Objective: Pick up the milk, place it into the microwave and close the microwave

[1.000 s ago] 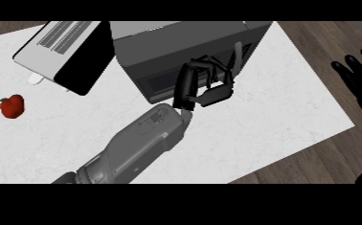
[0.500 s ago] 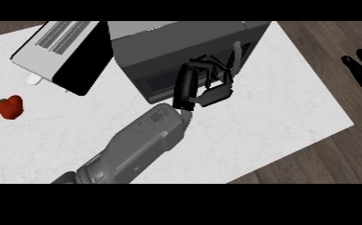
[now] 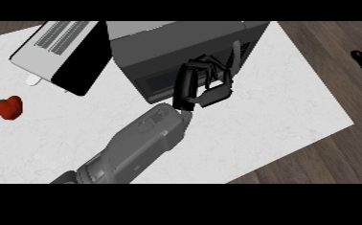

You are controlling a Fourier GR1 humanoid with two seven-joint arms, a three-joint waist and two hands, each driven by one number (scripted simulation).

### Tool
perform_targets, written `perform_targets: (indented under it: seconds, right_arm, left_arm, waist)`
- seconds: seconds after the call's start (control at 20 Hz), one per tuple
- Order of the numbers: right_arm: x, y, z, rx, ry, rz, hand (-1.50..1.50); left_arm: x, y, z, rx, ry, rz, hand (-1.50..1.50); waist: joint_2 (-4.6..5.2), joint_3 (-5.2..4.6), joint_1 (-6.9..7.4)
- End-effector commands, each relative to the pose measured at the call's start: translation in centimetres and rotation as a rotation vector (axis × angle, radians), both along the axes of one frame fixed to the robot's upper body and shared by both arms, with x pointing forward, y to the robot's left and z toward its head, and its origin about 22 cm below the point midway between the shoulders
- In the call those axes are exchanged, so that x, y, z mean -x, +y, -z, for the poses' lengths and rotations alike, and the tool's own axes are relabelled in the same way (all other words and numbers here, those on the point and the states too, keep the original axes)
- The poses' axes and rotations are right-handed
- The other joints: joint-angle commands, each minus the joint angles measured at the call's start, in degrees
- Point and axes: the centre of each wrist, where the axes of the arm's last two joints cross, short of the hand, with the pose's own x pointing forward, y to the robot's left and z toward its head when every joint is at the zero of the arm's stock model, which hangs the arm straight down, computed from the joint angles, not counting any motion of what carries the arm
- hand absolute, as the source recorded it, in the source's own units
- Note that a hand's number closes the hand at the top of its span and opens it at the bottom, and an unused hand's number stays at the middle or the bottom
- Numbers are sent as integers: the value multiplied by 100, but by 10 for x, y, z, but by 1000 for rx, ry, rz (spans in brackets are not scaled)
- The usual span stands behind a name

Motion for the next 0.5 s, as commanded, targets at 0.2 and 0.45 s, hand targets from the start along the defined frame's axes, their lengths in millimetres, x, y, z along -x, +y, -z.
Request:
perform_targets:
  seconds: [0.2, 0.45]
  right_arm:
    - [0, -4, -8, 4, 4, -21, -150]
    - [-1, 2, -9, -5, 9, -98, -150]
  left_arm:
    - [-22, 5, -11, 6, 14, -42, 150]
    - [-22, 4, -10, 5, 16, -42, 150]
  waist:
    - [82, -5, -9]
    - [84, 3, -32]
